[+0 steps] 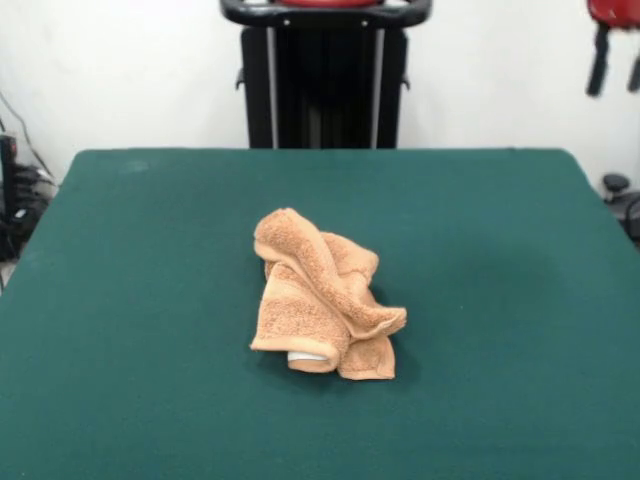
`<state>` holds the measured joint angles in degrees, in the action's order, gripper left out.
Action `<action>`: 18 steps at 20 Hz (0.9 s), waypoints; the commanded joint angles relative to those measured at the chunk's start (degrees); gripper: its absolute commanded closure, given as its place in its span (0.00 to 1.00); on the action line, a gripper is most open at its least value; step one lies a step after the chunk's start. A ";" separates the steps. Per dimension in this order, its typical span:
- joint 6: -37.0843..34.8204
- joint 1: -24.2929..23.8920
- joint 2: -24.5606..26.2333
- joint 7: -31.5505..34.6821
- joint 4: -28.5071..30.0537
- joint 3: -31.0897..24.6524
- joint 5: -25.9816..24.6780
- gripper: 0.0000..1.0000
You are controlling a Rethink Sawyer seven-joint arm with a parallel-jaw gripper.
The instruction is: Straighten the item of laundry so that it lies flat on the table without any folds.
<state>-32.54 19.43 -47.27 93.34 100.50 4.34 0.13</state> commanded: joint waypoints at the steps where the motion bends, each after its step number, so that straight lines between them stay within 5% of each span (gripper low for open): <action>1: -5.04 2.69 14.91 16.98 -14.43 0.54 2.22 0.00; 12: -12.02 -4.21 23.88 8.58 -29.90 -0.27 1.17 0.00; 18: -19.38 -4.10 31.71 8.27 -44.48 -0.45 0.51 0.00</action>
<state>-40.89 15.61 -23.56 93.67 70.38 5.57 0.26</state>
